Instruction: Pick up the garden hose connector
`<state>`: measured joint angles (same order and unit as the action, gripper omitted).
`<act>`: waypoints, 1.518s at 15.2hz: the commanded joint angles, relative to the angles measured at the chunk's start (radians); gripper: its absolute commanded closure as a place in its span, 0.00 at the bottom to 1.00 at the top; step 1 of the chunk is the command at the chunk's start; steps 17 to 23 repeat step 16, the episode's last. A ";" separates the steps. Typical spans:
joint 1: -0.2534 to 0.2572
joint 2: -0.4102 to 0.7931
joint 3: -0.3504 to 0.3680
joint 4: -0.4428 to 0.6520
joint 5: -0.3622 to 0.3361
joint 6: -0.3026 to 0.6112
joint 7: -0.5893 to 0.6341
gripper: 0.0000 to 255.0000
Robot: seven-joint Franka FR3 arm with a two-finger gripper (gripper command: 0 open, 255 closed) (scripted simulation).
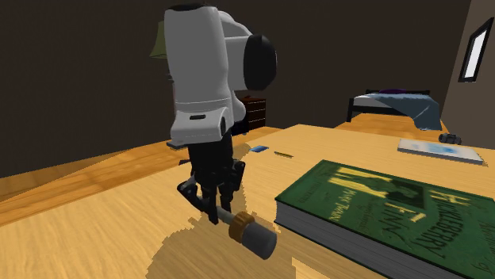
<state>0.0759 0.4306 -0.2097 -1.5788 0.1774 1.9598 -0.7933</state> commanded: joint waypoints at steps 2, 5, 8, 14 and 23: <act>-0.001 -0.009 -0.002 0.021 -0.003 -0.030 0.003 1.00; -0.001 -0.019 -0.003 0.047 -0.007 -0.065 0.007 1.00; -0.002 -0.026 -0.005 0.076 -0.010 -0.102 0.011 1.00; -0.005 -0.036 -0.007 0.143 -0.015 -0.177 0.019 1.00; -0.005 -0.036 -0.007 0.145 -0.015 -0.179 0.020 1.00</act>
